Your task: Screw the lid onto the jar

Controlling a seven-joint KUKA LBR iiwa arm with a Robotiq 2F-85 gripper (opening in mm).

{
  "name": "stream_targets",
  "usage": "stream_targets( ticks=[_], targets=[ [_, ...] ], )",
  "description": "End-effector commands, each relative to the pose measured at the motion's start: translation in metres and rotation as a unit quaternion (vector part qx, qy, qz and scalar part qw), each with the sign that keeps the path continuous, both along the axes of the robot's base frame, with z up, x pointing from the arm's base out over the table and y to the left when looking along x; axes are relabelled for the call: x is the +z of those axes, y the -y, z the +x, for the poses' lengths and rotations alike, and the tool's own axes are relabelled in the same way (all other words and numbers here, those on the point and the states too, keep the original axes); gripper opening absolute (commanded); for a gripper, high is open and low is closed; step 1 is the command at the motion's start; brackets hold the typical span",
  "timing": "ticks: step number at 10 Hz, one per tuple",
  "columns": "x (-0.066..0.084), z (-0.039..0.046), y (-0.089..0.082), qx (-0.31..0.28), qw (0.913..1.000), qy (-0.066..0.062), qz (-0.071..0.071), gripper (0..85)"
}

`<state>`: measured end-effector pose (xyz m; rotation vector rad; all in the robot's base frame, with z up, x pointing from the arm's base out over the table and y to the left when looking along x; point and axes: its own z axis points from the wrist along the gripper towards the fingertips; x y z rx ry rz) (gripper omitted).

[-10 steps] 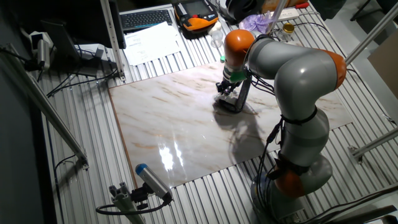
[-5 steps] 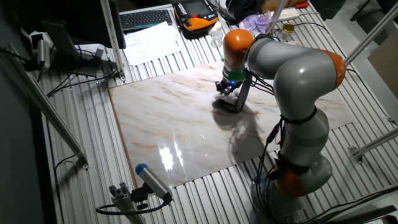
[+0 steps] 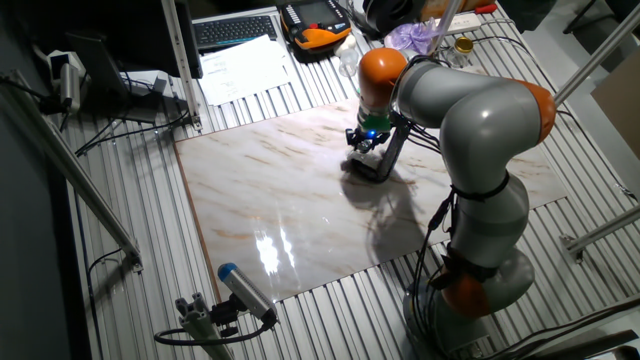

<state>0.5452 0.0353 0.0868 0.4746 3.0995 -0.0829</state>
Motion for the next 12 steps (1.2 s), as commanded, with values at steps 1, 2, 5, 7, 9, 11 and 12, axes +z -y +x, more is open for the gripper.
stream_targets(
  ticks=[1,2,5,7,9,11,12],
  targets=[
    [-0.0005,0.0001,-0.0004,-0.006,1.0,0.0,0.001,34.0],
    [-0.0008,0.0002,-0.0005,-0.009,1.0,0.001,0.001,34.0],
    [-0.0009,0.0002,-0.0009,-0.041,0.9991,0.002,0.005,34.0],
    [-0.0015,0.0004,-0.0013,-0.068,0.9977,0.004,0.002,34.0],
    [-0.0014,0.0006,-0.0011,-0.078,0.9969,0.013,-0.001,68.0],
    [-0.0013,0.0007,-0.0015,-0.071,0.9974,0.014,-0.006,85.0],
    [-0.0001,0.0007,-0.0012,-0.072,0.9973,0.014,-0.004,85.0]
  ],
)
